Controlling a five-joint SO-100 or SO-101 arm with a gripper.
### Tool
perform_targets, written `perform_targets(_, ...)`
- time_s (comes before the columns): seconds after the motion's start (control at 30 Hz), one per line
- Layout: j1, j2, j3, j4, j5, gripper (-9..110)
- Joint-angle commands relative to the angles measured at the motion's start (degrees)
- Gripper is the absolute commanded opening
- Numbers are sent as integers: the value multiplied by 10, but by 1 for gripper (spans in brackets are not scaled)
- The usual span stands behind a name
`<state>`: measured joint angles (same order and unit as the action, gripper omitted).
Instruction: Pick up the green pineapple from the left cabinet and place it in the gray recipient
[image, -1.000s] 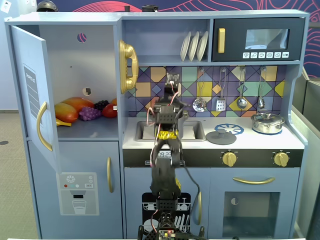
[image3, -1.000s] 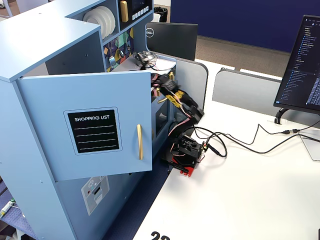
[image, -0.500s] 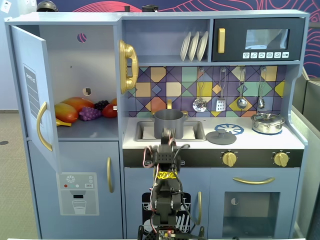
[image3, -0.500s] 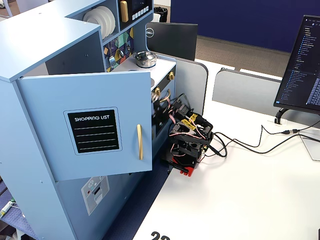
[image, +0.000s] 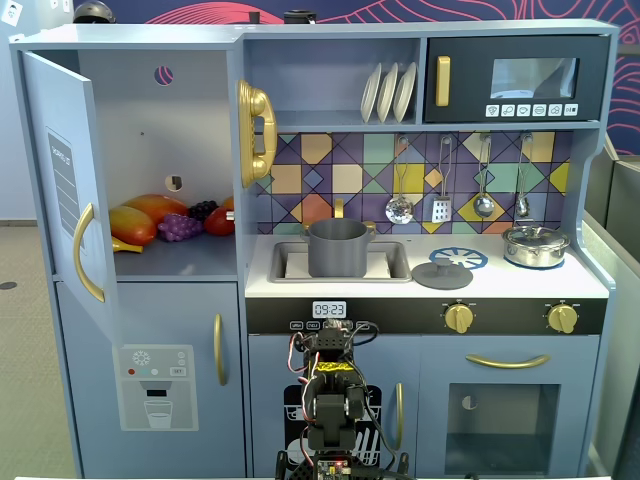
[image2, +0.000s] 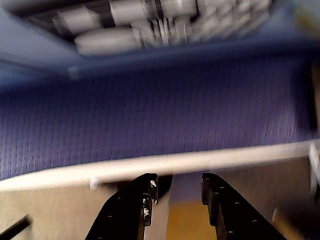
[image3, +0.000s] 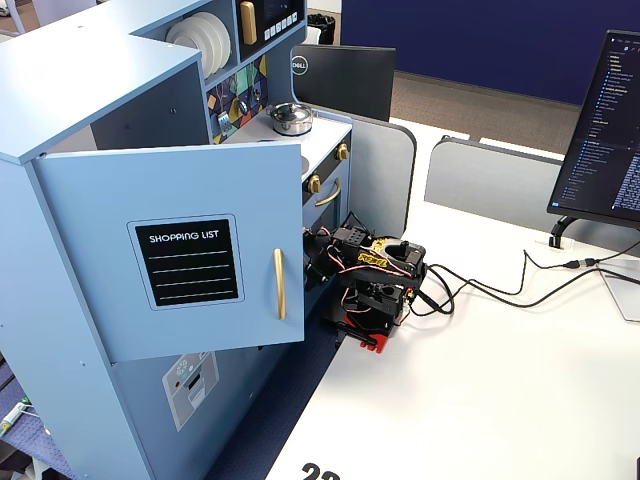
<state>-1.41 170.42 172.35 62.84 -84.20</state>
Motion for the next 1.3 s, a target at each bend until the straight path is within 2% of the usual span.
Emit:
perform_targets(0.0,6,36,-4,98,-3,0)
perform_targets(0.17,40,96,-4,237,-40,0)
perform_targets(0.43,57,117,-4,249,-39,2)
perform_targets(0.73,17,117,-4,249,-32,5)
perform_targets(1.27,17,117,-4,249,-28,5)
